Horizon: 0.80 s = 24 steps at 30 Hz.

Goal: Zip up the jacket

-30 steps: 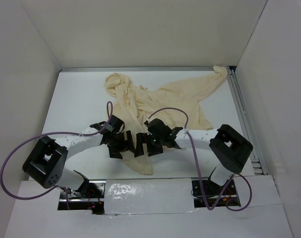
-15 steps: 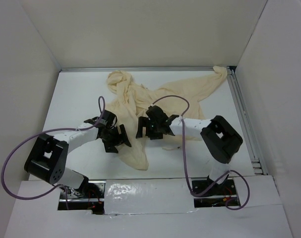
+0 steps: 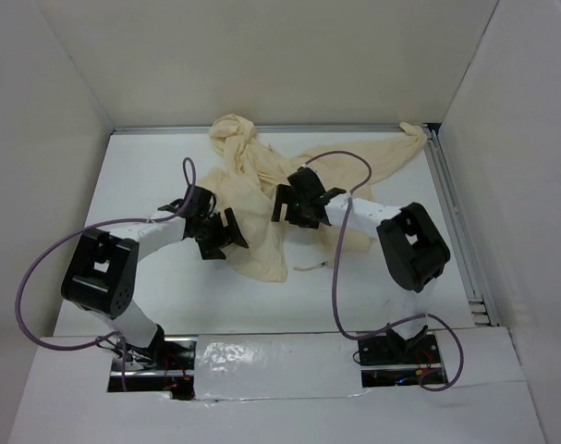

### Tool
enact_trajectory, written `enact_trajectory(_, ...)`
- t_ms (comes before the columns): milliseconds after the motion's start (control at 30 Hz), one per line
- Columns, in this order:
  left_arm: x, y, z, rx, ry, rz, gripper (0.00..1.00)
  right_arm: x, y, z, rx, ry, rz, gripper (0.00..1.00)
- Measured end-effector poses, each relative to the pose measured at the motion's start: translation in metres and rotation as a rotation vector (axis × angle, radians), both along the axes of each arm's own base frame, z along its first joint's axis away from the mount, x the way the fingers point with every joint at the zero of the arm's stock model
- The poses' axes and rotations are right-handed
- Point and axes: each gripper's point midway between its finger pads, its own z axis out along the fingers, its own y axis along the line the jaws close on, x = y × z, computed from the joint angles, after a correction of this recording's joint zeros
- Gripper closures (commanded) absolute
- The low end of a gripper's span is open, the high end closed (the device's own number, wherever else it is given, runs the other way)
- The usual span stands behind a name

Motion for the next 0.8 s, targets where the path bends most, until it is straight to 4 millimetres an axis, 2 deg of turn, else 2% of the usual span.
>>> enact_trajectory(133, -0.015, 0.01, 0.0, -0.003, -0.007, 0.011, 0.09, -0.023, 0.009, 0.032, 0.025, -0.057, 0.06, 0.03)
enact_trajectory(267, -0.025, 0.02, -0.005, -0.008, 0.011, 0.024, 0.09, -0.051, 0.036, 0.073, 0.083, -0.136, 0.153, 0.0)
enact_trajectory(367, -0.027, 0.021, -0.004, -0.01, 0.003, 0.027, 0.09, -0.075, 0.055, 0.087, 0.122, -0.162, 0.22, 0.0)
enact_trajectory(433, -0.027, 0.021, -0.001, -0.01, -0.004, 0.027, 0.09, -0.091, 0.067, 0.087, 0.151, -0.148, 0.27, 0.0)
enact_trajectory(567, -0.026, 0.022, 0.004, -0.012, -0.024, 0.029, 0.09, -0.11, 0.083, 0.077, 0.198, -0.101, 0.341, 0.0)
enact_trajectory(800, -0.028, 0.028, 0.003, -0.007, -0.023, 0.047, 0.09, -0.112, 0.103, 0.048, 0.234, -0.039, 0.378, 0.0)
